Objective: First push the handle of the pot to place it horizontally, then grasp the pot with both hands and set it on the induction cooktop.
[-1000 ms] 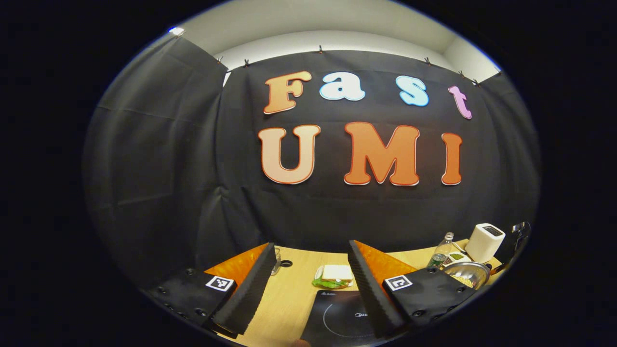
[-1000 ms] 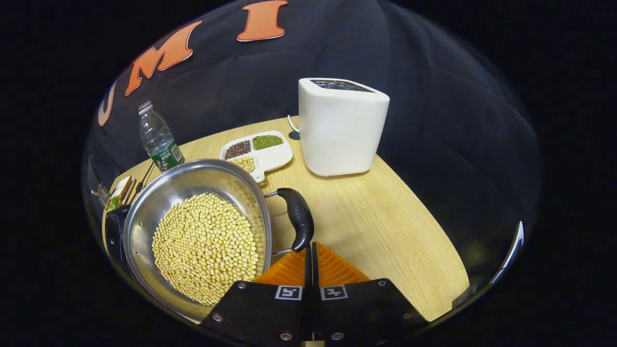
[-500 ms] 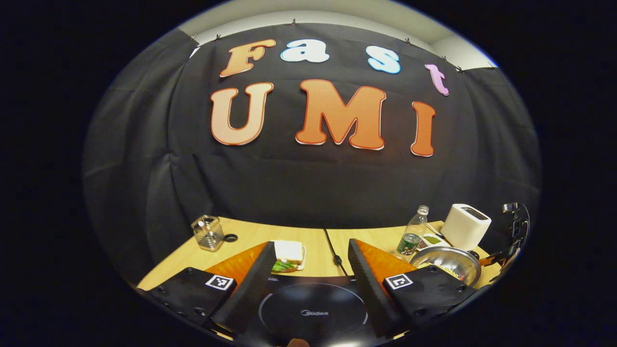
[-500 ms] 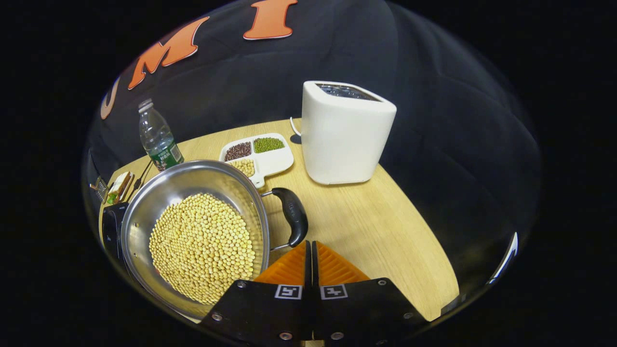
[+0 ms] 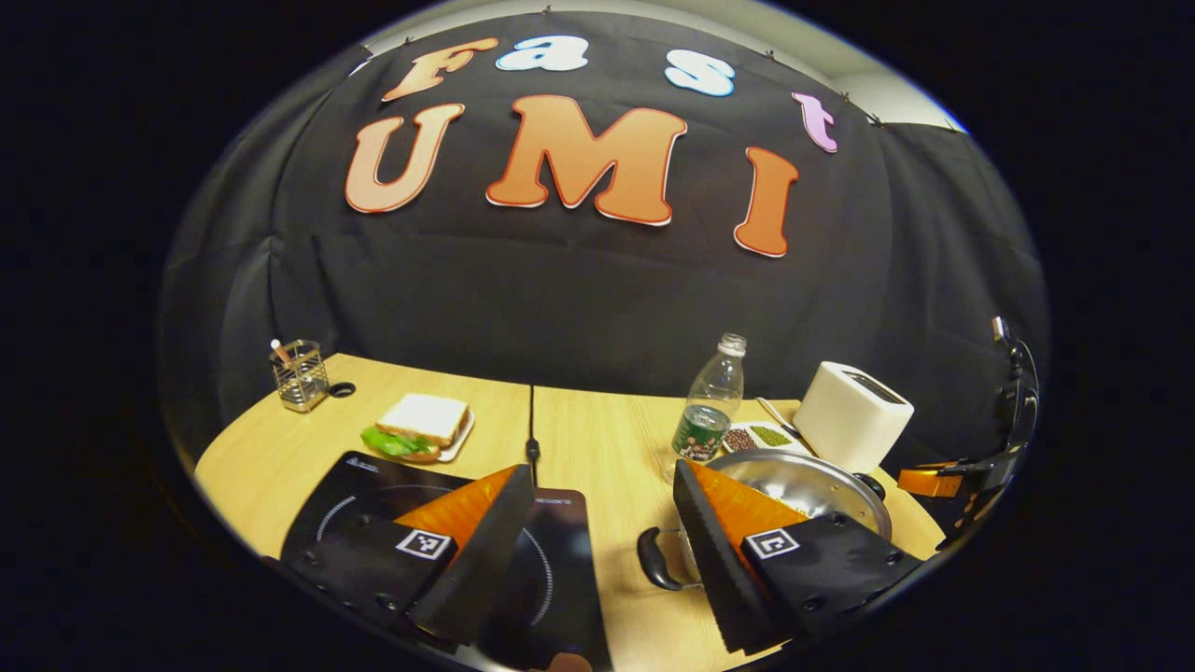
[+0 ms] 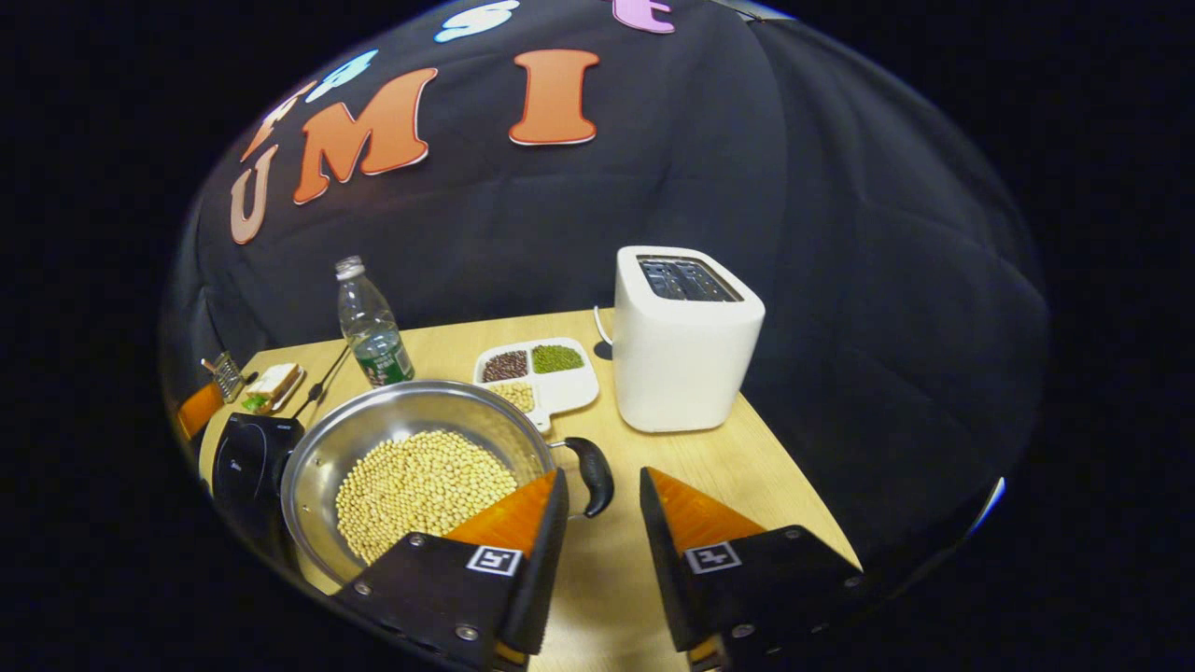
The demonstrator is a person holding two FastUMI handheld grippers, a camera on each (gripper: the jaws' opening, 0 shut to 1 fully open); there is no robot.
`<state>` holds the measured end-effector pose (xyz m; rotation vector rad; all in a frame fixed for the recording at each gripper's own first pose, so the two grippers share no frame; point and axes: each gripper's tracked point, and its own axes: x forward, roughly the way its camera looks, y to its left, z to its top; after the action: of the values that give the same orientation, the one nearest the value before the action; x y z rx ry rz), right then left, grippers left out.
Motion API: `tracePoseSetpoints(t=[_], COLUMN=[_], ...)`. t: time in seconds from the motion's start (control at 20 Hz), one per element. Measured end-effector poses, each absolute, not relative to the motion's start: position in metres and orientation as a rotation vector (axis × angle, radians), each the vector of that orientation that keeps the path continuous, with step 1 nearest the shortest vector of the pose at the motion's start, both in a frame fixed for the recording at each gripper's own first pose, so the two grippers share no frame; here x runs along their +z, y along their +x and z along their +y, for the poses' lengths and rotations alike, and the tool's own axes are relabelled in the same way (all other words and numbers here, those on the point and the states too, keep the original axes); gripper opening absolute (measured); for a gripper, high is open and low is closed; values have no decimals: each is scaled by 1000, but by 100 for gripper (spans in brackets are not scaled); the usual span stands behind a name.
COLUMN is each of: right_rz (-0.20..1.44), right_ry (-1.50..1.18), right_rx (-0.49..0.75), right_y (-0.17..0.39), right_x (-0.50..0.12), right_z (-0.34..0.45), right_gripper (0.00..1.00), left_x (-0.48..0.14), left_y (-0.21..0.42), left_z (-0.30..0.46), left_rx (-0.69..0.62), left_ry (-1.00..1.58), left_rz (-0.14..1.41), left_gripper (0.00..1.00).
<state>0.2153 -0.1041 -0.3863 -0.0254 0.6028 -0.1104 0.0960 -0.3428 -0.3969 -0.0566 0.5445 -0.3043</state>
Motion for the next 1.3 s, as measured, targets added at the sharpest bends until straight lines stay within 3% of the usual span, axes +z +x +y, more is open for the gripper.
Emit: tracePoseSetpoints(t=[0.2, 0.45, 0.95, 1.05, 1.15, 1.2, 1.3], right_rz=[575, 627, 772, 787, 790, 804, 821], right_ry=[-23, 4, 50, 36, 36, 43, 60], right_rx=[-71, -83, -54, -75, -84, -86, -93], right_y=[227, 235, 249, 250, 251, 251, 246], right_x=[-386, -414, -463, -473, -471, -474, -474], right_z=[-98, -105, -86, -91, -93, -93, -93], right_gripper=[75, 90, 90, 84, 72, 71, 67], left_x=[-436, -483, -529, -535, -537, -541, -538], left_y=[83, 71, 70, 70, 76, 77, 79], left_z=[-376, -395, -411, -407, -404, -399, -402], left_rx=[-330, -330, -371, -369, -363, -353, -365], left_ry=[-18, 30, 27, 32, 51, 62, 31], left_rz=[629, 748, 926, 956, 947, 951, 948], left_gripper=[99, 99, 99, 97, 89, 87, 73])
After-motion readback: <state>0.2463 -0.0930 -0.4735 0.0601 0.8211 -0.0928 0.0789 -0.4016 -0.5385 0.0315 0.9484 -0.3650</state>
